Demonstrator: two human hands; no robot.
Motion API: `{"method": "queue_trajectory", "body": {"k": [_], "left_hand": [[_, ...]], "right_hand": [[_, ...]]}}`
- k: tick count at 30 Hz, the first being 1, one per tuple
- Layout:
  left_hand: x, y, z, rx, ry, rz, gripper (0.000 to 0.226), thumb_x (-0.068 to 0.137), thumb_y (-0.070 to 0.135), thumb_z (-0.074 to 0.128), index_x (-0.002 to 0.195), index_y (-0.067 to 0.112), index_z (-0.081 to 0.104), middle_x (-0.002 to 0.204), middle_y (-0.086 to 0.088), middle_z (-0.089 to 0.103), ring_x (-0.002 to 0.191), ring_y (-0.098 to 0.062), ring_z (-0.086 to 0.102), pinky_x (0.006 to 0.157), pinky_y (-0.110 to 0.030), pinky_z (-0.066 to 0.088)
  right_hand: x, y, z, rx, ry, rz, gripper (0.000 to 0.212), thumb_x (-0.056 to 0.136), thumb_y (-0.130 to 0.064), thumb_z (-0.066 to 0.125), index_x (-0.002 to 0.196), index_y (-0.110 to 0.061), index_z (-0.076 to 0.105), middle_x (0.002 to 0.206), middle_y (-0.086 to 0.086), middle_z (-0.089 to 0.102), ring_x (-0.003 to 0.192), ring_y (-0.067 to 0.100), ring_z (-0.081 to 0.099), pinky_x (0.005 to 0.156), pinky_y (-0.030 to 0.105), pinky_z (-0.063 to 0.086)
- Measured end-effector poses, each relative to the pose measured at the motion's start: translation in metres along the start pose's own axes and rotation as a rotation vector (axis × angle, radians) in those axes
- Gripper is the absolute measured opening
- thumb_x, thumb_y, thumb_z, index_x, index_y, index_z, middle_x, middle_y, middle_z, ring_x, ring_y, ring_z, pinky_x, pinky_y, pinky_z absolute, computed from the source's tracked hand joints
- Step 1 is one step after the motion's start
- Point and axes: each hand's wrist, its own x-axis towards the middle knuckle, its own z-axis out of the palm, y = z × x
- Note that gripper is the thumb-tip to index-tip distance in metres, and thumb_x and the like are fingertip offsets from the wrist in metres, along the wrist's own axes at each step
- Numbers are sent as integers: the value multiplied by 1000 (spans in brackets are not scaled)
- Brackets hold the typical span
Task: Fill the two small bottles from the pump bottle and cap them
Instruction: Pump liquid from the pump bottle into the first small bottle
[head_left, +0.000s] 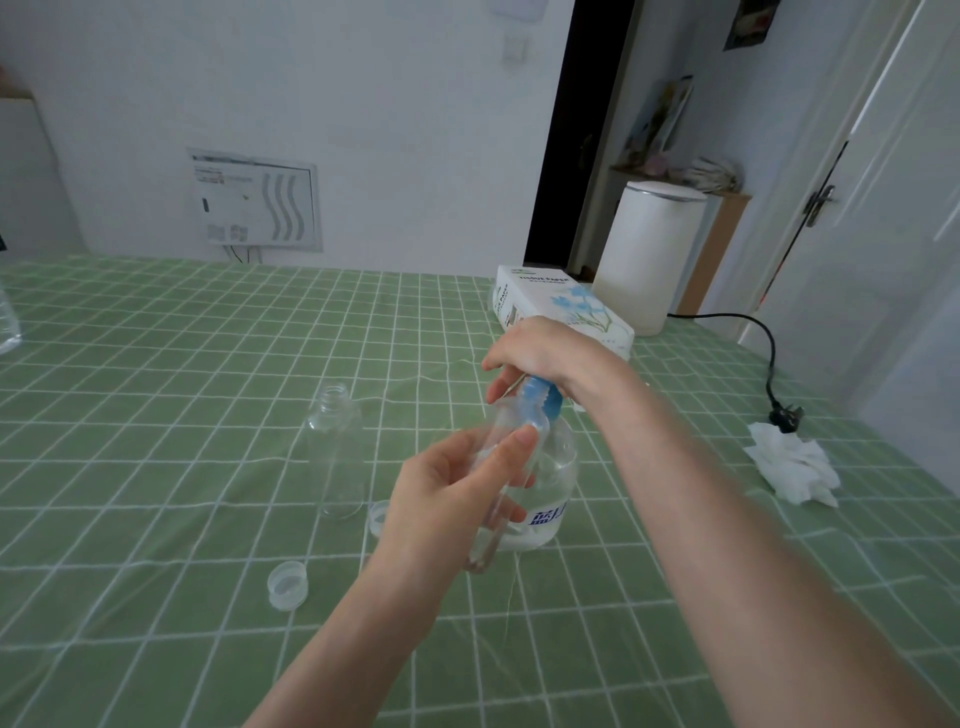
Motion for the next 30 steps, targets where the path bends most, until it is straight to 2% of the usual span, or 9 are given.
{"method": "queue_trajectory", "body": {"k": [3, 8, 10, 12, 15, 22, 25, 27, 30], "left_hand": [[0, 0, 1, -7, 11, 0, 47, 55, 57, 66, 85, 21, 74, 74, 0, 73, 51, -8, 60, 50, -15, 49], [0, 1, -1, 21, 5, 10, 51, 55, 58, 64, 88, 21, 74, 76, -1, 73, 52, -8, 61, 49, -13, 47], [-1, 3, 0, 26, 1, 20, 51, 55, 58, 63, 89, 20, 74, 76, -1, 73, 53, -8, 61, 51, -13, 48], [0, 5, 1, 24, 3, 31, 53, 55, 59, 63, 89, 20, 74, 76, 1, 73, 53, -7, 60, 51, -13, 48], [1, 6, 1, 24, 8, 30, 52, 54, 60, 63, 89, 22, 74, 76, 2, 74, 54, -7, 61, 51, -14, 49], [0, 5, 1, 26, 7, 20, 50, 55, 61, 65, 87, 25, 75, 77, 1, 74, 56, -8, 63, 52, -16, 51], [-1, 5, 1, 16, 10, 13, 48, 55, 60, 65, 86, 24, 75, 75, 2, 74, 54, -7, 62, 50, -14, 50], [-2, 4, 1, 11, 12, 4, 48, 55, 60, 65, 85, 23, 75, 75, 3, 74, 53, -6, 62, 49, -13, 48], [-2, 2, 0, 20, 9, -24, 52, 54, 61, 64, 86, 21, 73, 76, 3, 74, 52, -5, 62, 48, -14, 48]], "right_hand": [[2, 2, 1, 8, 3, -9, 35, 93, -19, 55, 124, -3, 60, 116, 18, 68, 112, 33, 63, 97, 44, 51], [0, 2, 1, 31, 18, -8, 33, 92, -20, 56, 120, -3, 63, 113, 16, 70, 109, 30, 64, 94, 40, 51], [-2, -1, -2, 12, 12, -7, 33, 92, -20, 56, 120, -4, 63, 113, 15, 71, 101, 26, 65, 81, 36, 54], [-5, -6, -6, -14, 11, -3, 31, 91, -22, 54, 117, -7, 62, 113, 13, 72, 86, 23, 60, 62, 28, 48], [-9, -11, -10, -51, 16, 11, 24, 90, -23, 54, 109, -11, 63, 113, 10, 71, 82, 21, 57, 59, 24, 45], [-10, -9, -7, -12, 12, -3, 31, 93, -18, 56, 119, -4, 63, 113, 12, 72, 93, 25, 64, 67, 28, 45], [-11, -9, -5, 24, 19, -36, 27, 93, -12, 54, 114, 0, 67, 95, 7, 75, 92, 24, 67, 74, 29, 47], [-11, -9, -4, 32, 17, -44, 26, 93, -9, 54, 110, 2, 70, 96, 7, 75, 92, 23, 65, 86, 32, 52], [-11, -5, 0, 36, 12, -32, 26, 92, -9, 54, 108, 2, 71, 98, 8, 74, 107, 30, 68, 99, 42, 51]]}}
